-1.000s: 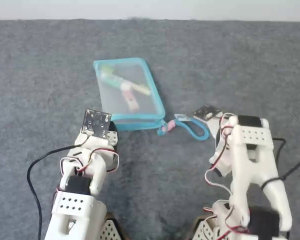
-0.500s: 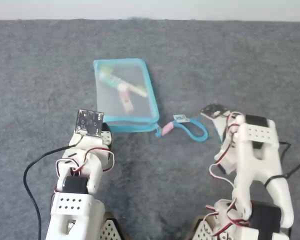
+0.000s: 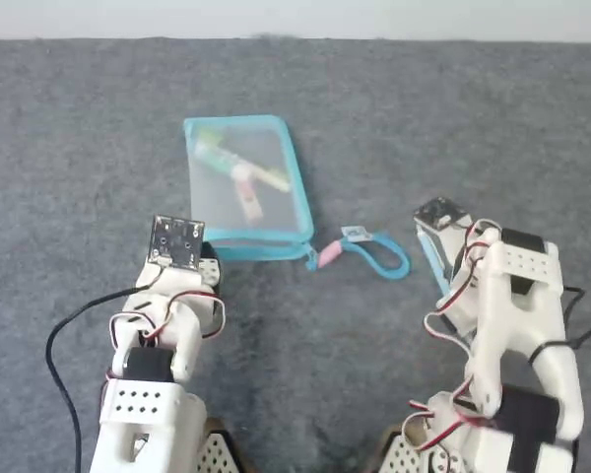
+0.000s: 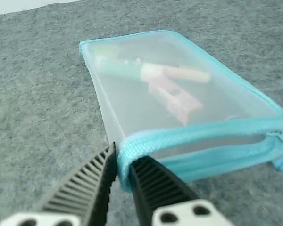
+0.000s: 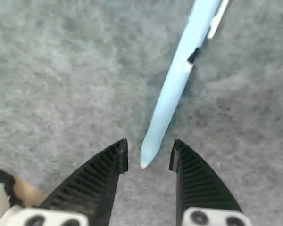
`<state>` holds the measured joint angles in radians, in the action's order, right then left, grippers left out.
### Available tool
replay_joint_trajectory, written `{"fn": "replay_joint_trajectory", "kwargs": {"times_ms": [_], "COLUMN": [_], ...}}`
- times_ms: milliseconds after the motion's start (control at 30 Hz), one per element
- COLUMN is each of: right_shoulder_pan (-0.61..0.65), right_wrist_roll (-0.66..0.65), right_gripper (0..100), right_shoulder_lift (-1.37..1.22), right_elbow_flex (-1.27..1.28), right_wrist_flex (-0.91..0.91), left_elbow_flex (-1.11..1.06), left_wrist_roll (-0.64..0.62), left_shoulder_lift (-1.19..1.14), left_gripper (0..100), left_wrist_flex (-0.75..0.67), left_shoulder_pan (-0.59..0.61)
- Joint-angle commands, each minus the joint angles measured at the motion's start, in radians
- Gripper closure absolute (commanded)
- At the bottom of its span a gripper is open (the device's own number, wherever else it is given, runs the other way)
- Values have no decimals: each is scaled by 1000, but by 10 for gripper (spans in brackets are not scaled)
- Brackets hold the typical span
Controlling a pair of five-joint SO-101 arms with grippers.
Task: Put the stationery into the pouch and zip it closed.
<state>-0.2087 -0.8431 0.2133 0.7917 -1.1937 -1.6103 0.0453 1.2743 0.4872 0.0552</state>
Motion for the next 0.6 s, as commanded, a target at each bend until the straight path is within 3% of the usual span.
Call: {"fn": "replay_joint_trajectory", "kwargs": {"times_ms": [0,133,267,567], "right_shoulder_pan": [-16,-19,-21,-101], "right_wrist_roll": [-15,-15,-11,-6], "right_gripper": [849,860,994,991], "right_shoulder_lift": [-65,-148,-193,10], "right_elbow_flex": [-37,-37,-38,-75], "right_wrist_flex": [61,127,151,-10], "left_elbow_flex": [5,5,5,8], "left_wrist_roll": [-8,-8,-8,-8], "left_shoulder_lift": [18,18,18,18], "left_gripper": [987,987,987,987], "left_wrist_flex": [2,2,2,-3], "left_shoulder_pan": [6,6,6,11]}}
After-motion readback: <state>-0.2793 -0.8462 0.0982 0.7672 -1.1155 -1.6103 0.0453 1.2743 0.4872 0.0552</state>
